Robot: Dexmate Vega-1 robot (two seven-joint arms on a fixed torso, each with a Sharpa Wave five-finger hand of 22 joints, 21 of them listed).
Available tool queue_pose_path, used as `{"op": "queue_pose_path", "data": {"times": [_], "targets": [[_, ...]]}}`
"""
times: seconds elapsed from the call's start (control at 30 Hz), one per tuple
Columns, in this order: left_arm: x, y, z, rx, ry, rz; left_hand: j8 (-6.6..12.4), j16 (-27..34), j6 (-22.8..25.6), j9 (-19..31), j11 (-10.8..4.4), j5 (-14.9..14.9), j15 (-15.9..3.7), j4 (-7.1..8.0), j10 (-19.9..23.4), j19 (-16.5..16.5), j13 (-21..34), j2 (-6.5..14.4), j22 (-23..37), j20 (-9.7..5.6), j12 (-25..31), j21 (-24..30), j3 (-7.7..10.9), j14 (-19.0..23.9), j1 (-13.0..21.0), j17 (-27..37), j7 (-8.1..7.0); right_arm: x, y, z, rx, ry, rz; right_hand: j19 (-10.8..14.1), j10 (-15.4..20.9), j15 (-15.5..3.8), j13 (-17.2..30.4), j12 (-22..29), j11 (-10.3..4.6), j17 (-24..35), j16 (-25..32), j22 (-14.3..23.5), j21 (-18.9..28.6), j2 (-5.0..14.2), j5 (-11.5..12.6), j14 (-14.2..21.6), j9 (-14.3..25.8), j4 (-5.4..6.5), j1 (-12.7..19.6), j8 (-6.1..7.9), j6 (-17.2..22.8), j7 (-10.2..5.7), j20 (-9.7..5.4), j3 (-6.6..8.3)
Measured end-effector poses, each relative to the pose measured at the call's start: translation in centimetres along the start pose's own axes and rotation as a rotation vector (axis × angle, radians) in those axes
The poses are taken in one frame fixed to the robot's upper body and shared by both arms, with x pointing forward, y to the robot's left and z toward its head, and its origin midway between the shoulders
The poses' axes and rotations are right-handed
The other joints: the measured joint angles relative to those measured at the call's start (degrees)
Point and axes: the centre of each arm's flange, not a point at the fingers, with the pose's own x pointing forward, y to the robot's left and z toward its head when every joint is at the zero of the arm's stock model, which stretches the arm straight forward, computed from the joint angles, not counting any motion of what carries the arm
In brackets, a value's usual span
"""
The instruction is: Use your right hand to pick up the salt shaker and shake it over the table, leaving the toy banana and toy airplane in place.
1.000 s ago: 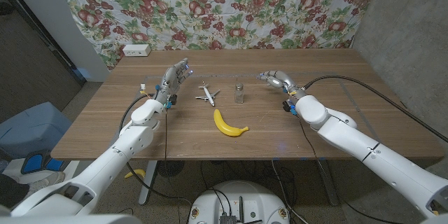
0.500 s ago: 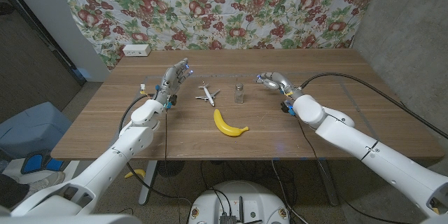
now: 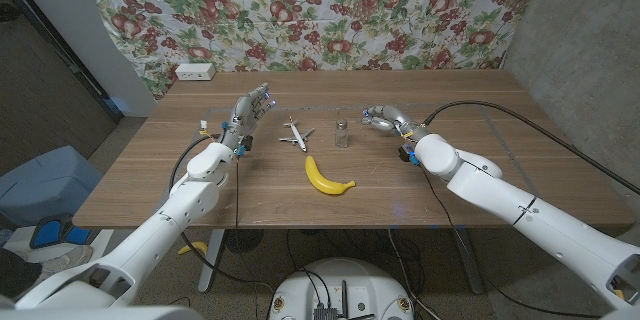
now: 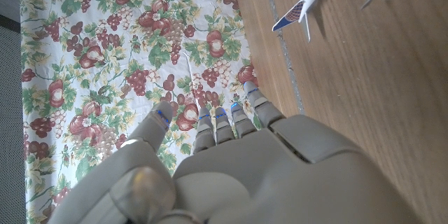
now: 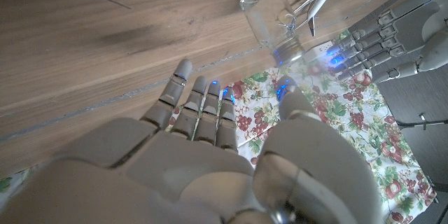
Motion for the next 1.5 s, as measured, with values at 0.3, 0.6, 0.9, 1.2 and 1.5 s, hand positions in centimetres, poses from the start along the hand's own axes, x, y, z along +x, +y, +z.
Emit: {"op": "queue_pose_path", "data": {"times": [0.3,0.6,0.9,1.2,1.5], "targets": [[0.0,-0.1,0.0,-0.001,0.002,0.000,0.00,0.0,0.0,0.0,0.00,0.0,0.11,-0.03,0.0,0.0,0.0,0.0,0.0,0.00,0.0,0.0,0.03,0.5,0.0,0.0,0.00,0.4,0.3,0.4,-0.028,0.000,0.033,0.0,-0.4,-0.31,-0.3,0.0,-0.41,-0.3,0.0,0.0,-0.6,-0.91,-0.2,-0.3,0.0,0.00,0.9,0.00,0.0,0.00,0.00,0.00],[-0.1,-0.2,-0.1,-0.001,0.006,0.000,0.00,0.0,0.0,0.0,0.00,0.0,0.11,-0.24,0.0,0.0,0.0,0.0,0.0,0.00,0.0,0.0,0.25,0.5,0.0,0.0,0.00,0.7,0.7,0.4,-0.045,0.000,0.060,0.0,-1.0,-0.32,-0.2,0.0,-0.62,-0.5,-0.4,0.0,-1.1,-0.91,-0.9,-0.9,0.0,0.25,0.9,0.00,-0.3,-0.31,-0.01,-0.25],[-0.2,-0.2,-0.1,-0.001,0.009,-0.001,0.00,0.0,0.0,0.0,0.32,0.0,0.31,-0.24,0.3,0.2,0.0,0.0,0.0,0.21,0.0,0.0,0.25,0.9,0.0,0.0,0.00,1.1,1.1,0.5,-0.057,-0.004,0.072,-0.3,-1.6,-0.21,-0.5,0.0,-1.21,-0.8,-0.9,0.0,-1.5,-1.89,-1.3,-2.7,0.0,0.25,1.9,0.05,-0.3,-0.31,0.32,-0.24],[-0.2,-0.2,-0.1,-0.002,0.010,-0.002,0.00,0.0,0.0,0.0,0.31,0.0,0.45,-0.24,0.3,0.4,0.0,-0.3,0.0,0.41,0.0,0.0,0.25,1.5,-0.3,0.0,0.00,1.7,1.4,0.5,-0.064,-0.007,0.079,-0.3,-0.8,-0.21,-0.5,0.0,-2.06,-1.3,-0.9,0.0,-2.0,-2.93,-2.2,-2.7,-0.3,0.25,2.9,0.29,0.0,-0.63,0.31,-0.24],[-0.2,-0.2,-0.1,-0.003,0.013,-0.002,0.00,0.4,0.0,0.0,0.31,0.0,0.39,-0.08,0.3,0.4,0.0,0.0,0.0,0.41,0.0,0.0,0.41,2.0,-0.6,0.0,0.00,2.3,1.8,0.3,-0.064,-0.008,0.102,-0.1,-0.6,-0.52,-0.8,0.0,-2.27,-1.4,-1.3,0.0,-2.4,-2.79,-2.6,-3.0,-0.3,0.01,3.8,0.29,0.3,-0.94,0.08,-0.48]]}}
